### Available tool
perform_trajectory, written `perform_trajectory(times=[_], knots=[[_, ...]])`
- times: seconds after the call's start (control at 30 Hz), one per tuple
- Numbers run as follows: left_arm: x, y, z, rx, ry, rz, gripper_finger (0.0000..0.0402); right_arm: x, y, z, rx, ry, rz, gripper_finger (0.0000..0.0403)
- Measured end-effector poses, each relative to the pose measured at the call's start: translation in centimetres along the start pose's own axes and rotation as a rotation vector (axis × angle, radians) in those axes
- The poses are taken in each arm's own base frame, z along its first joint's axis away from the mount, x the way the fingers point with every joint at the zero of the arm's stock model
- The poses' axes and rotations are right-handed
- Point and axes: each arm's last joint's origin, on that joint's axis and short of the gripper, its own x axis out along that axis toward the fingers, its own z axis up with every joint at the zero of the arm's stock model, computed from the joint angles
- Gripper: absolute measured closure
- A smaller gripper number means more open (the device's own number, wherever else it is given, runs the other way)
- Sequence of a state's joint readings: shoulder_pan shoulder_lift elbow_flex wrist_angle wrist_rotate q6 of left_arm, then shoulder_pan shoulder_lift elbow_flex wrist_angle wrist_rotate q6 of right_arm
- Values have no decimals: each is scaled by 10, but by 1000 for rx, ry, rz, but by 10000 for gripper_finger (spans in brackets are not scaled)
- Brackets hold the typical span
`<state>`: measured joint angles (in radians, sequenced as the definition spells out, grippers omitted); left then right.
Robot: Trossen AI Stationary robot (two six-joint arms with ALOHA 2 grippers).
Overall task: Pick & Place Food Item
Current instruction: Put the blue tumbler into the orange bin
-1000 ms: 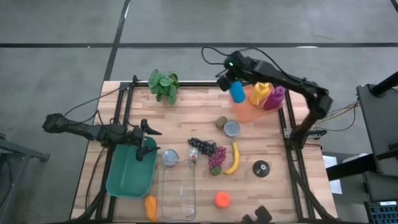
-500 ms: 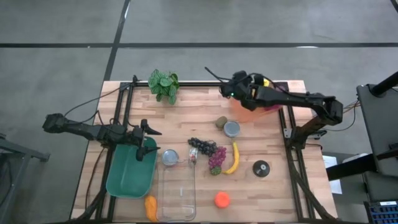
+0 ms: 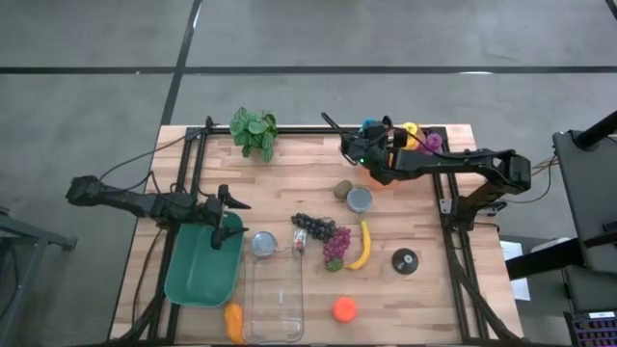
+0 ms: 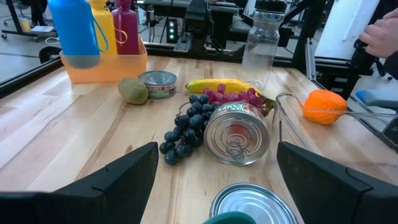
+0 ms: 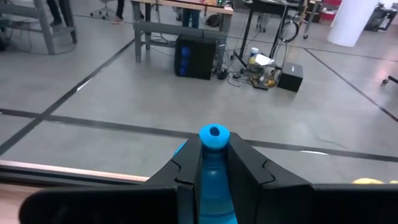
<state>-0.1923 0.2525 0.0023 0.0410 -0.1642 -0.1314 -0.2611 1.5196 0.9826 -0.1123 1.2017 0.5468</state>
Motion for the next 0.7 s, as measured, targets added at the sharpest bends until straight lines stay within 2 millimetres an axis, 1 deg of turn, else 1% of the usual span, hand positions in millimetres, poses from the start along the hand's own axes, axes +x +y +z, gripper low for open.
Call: perform_trajectory(times=[0.33,0.53,0.7], knots=[[0,0,0,0,0,0,66,2,-7,-16,25,0,-36,358],[0,0,0,0,0,0,66,2,-7,-16,26,3,-31,359],[0,0,0,0,0,0,66,6,-8,-19,20,35,-10,359]])
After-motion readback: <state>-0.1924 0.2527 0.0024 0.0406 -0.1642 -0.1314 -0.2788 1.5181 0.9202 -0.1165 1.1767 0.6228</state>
